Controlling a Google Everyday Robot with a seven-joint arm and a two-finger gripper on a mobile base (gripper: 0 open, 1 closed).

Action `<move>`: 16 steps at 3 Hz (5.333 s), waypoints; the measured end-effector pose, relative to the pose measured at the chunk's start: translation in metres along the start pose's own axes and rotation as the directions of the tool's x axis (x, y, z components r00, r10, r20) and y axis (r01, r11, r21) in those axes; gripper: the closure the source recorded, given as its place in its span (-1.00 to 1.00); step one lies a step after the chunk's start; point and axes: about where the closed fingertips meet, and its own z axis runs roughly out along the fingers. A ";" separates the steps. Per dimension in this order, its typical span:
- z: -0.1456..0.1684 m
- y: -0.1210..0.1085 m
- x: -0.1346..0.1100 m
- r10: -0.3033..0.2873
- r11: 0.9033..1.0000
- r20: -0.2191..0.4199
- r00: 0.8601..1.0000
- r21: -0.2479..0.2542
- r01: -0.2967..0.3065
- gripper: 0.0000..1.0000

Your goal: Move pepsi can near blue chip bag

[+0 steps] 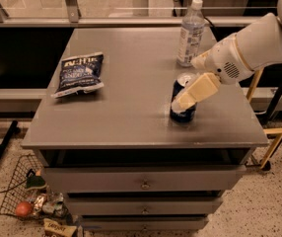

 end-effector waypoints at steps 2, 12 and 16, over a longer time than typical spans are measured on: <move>0.015 0.003 -0.009 -0.041 0.998 0.014 0.999 -0.040 0.042 -0.05; 0.138 -0.037 -0.158 -0.290 0.929 0.042 0.956 -0.228 0.292 1.00; 0.171 -0.019 -0.174 -0.298 0.903 0.093 0.950 -0.294 0.312 0.16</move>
Offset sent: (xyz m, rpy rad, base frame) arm 0.0093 0.0230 -0.0110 0.0152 0.0035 0.0847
